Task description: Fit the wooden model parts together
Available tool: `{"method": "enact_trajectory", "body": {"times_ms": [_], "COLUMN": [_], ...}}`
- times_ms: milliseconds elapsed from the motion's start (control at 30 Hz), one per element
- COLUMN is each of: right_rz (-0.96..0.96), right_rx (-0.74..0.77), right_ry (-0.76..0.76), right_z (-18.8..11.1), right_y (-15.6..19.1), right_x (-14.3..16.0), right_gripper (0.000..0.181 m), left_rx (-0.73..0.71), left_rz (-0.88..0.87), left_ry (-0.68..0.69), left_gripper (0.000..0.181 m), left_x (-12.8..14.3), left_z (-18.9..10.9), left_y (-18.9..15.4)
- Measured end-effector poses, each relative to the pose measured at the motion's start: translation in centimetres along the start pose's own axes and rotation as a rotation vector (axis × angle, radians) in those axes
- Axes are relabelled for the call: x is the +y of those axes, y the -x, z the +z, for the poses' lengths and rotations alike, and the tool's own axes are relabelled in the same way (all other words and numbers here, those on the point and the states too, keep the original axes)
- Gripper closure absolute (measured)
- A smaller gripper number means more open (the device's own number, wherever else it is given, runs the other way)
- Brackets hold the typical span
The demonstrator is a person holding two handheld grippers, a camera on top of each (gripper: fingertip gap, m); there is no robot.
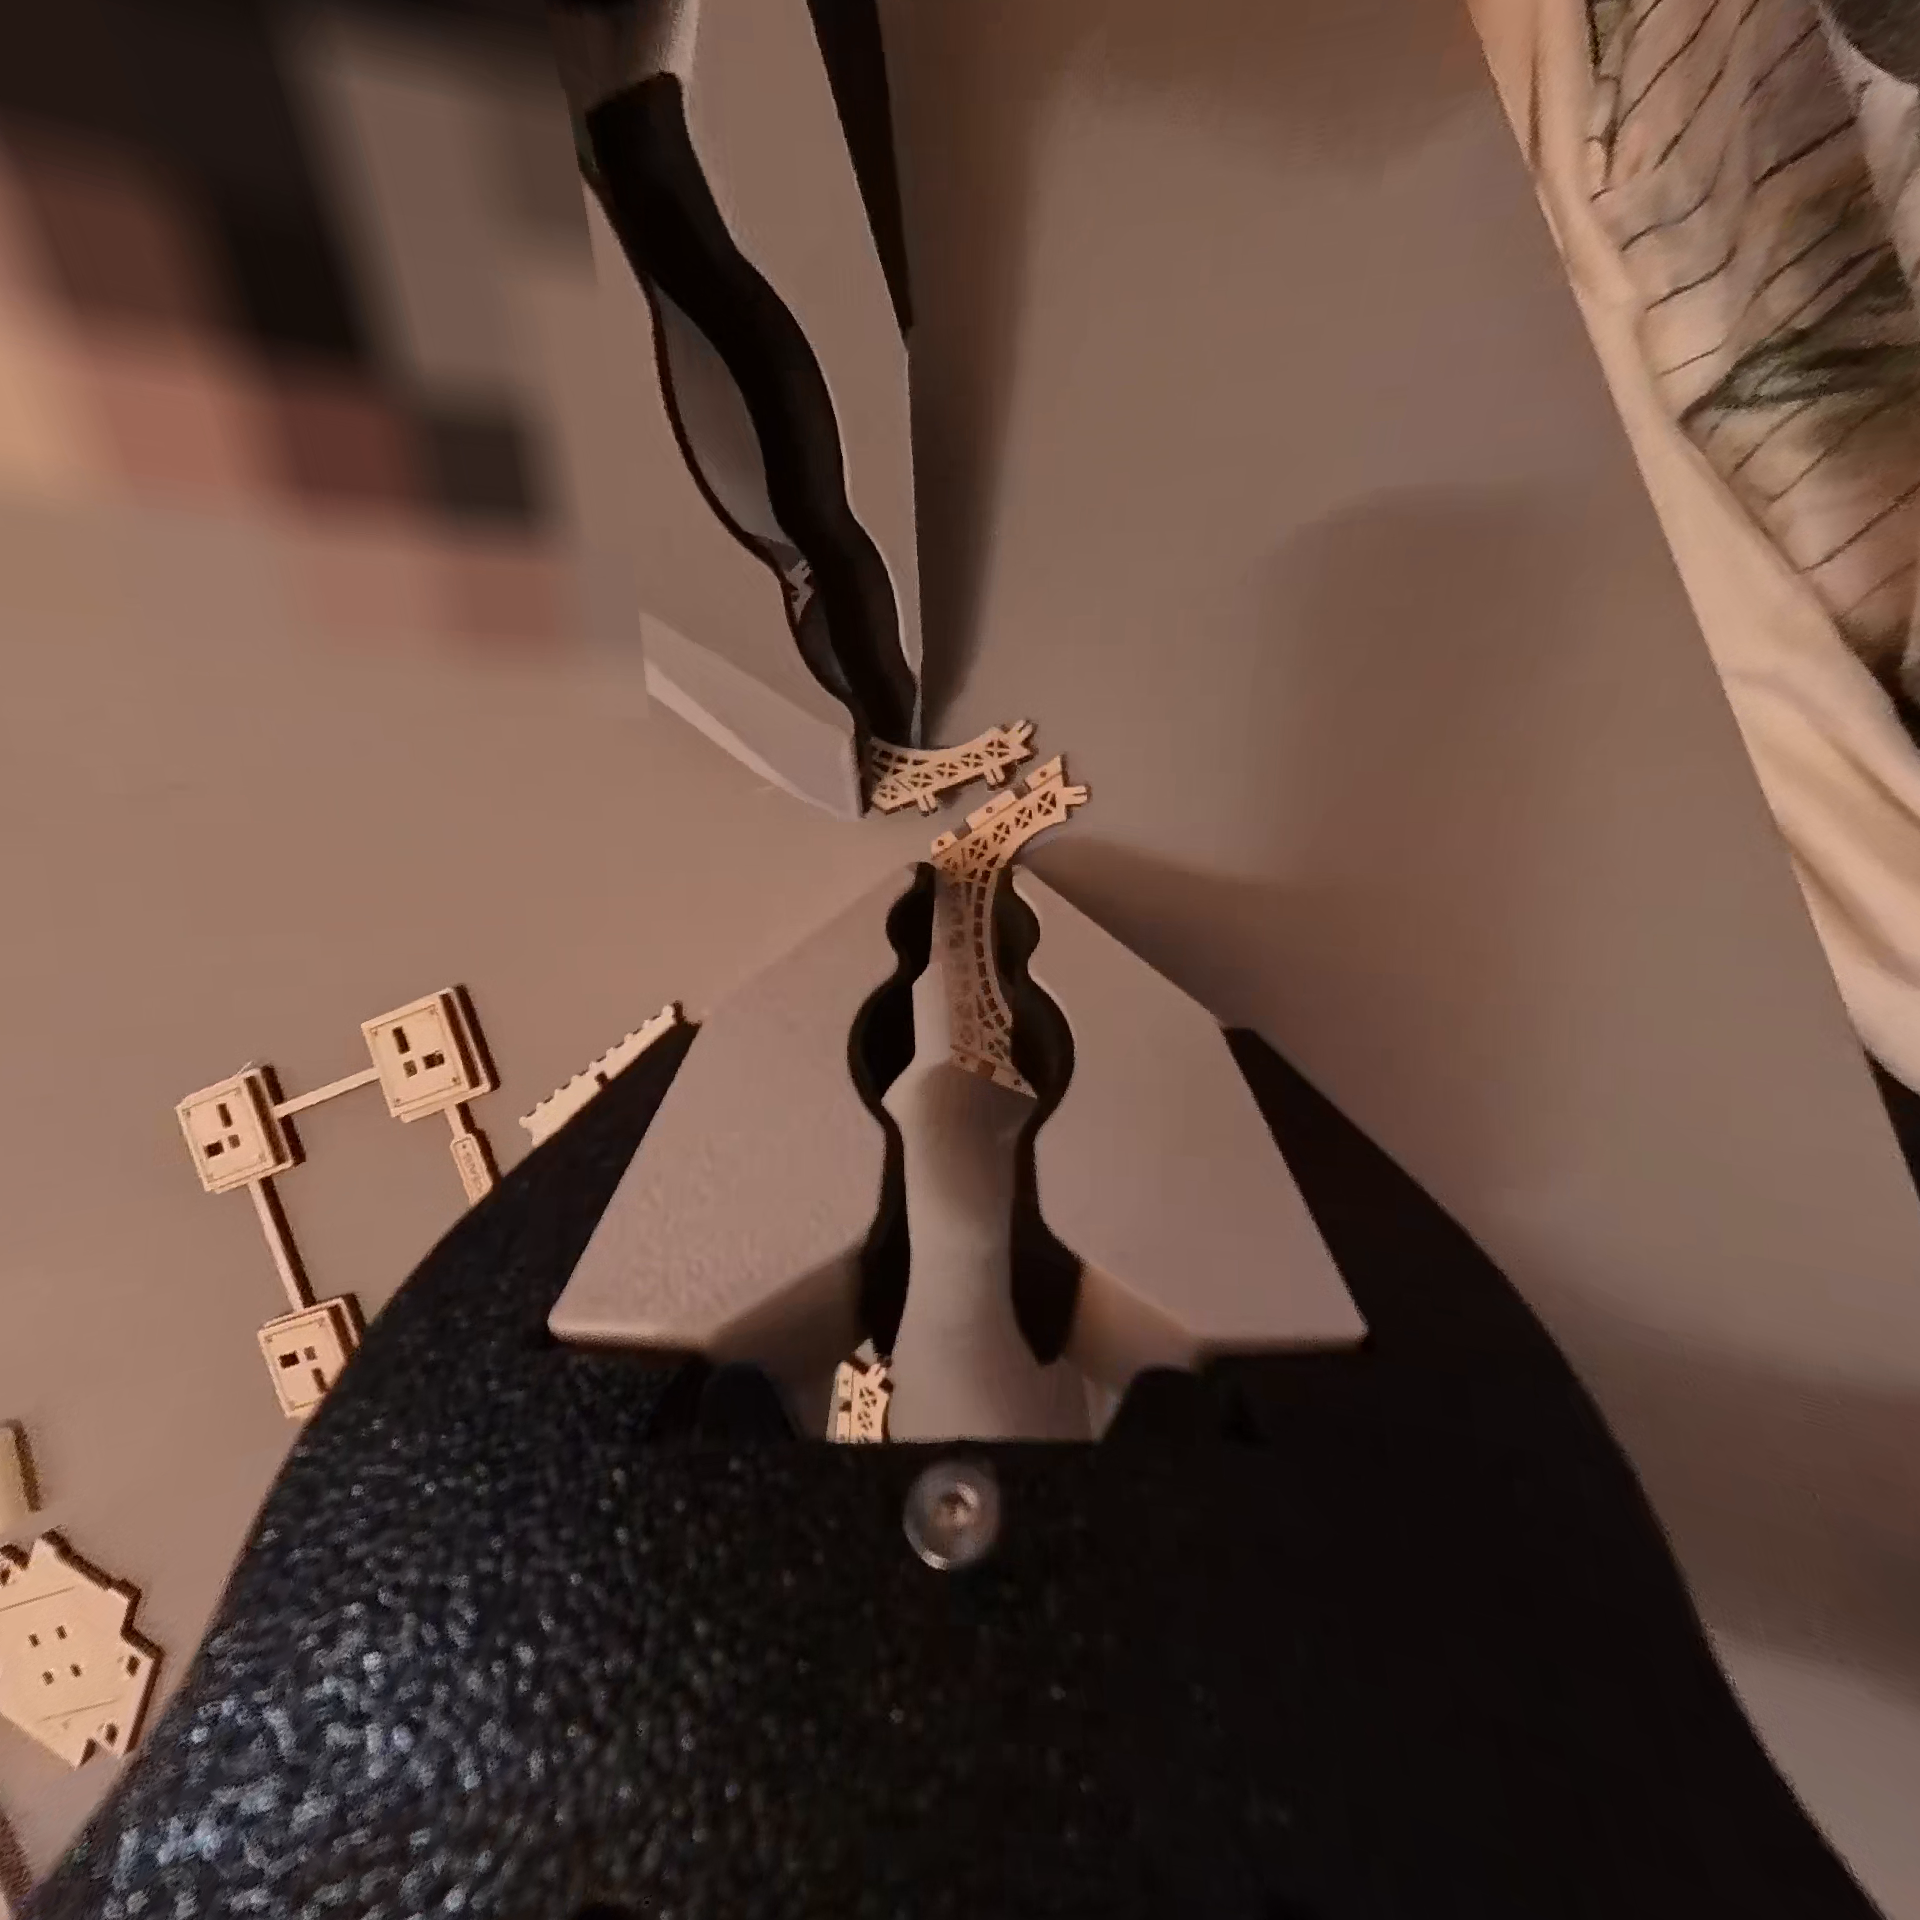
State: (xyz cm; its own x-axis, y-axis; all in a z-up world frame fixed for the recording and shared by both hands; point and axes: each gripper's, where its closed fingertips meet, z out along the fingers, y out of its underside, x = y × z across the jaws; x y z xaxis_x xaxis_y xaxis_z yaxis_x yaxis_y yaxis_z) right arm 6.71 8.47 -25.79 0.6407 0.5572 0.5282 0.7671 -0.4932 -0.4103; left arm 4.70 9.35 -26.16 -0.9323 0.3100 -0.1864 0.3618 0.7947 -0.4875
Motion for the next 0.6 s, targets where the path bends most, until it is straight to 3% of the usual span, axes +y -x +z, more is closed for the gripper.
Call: {"method": "enact_trajectory", "body": {"times_ms": [33, 300, 600], "right_rz": [0.013, 0.004, 0.037], "right_rx": [-0.027, -0.140, -0.144], "right_ry": [-0.005, -0.061, -0.037], "right_z": [0.1, 0.8, 0.2], "right_y": [0.0, -0.3, -0.3], "right_x": [0.0, -0.5, -0.1], "right_gripper": [0.172, 0.171, 0.142], "left_rx": [0.000, 0.029, 0.040], "left_rz": [-0.004, -0.053, -0.090], "left_ry": [-0.001, -0.011, 0.012], "left_gripper": [0.172, 0.172, 0.172], "left_x": [0.0, 0.8, 1.3], "left_z": [-0.1, -0.1, -0.4], "left_y": [0.0, 0.2, 0.0]}}
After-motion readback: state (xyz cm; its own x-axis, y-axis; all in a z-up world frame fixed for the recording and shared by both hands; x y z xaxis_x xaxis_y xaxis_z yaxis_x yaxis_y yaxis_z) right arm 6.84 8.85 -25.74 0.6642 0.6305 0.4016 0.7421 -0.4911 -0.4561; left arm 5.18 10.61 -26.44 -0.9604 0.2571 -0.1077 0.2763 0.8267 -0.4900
